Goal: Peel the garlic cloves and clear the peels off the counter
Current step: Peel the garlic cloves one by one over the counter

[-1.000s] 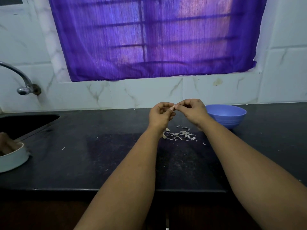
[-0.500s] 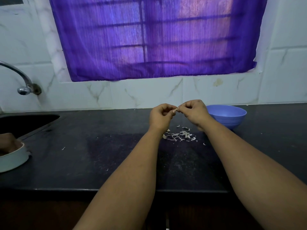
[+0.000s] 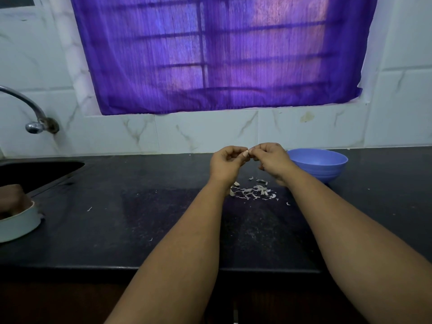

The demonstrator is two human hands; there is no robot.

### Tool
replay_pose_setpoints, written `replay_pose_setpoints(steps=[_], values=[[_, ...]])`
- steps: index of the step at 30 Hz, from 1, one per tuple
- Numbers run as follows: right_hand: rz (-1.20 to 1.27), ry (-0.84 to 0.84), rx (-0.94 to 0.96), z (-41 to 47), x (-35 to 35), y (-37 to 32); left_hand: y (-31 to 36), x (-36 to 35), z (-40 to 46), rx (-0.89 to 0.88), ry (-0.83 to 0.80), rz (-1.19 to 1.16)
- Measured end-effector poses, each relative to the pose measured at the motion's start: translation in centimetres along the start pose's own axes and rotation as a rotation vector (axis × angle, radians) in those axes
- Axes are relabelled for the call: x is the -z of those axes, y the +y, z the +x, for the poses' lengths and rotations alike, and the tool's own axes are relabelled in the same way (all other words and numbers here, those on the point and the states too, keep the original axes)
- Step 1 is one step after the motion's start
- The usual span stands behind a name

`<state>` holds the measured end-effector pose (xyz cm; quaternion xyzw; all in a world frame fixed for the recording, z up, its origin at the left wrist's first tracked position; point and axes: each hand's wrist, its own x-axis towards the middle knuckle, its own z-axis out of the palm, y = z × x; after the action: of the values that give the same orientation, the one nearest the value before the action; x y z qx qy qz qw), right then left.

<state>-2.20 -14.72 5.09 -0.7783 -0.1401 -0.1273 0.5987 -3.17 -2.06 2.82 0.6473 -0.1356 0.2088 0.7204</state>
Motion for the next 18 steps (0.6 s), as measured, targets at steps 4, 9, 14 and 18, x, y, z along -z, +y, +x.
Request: replay_pose_setpoints(steps=[4,9,14,18], values=[[0.076,-0.079,-0.097,-0.4,-0.3,-0.6,0.0,0.1,0.1,0.024,-0.002,-0.027],[0.076,-0.010,-0.016,0.0,0.0,-0.3,0.2,0.1,0.2,0.081,0.011,-0.049],[0.025,0.096,0.186,0.2,0.6,0.6,0.5,0.0,0.2,0.129,0.007,-0.135],[0.023,0.005,0.229,0.1,0.5,0.6,0.7,0.1,0.1,0.204,0.004,-0.242]])
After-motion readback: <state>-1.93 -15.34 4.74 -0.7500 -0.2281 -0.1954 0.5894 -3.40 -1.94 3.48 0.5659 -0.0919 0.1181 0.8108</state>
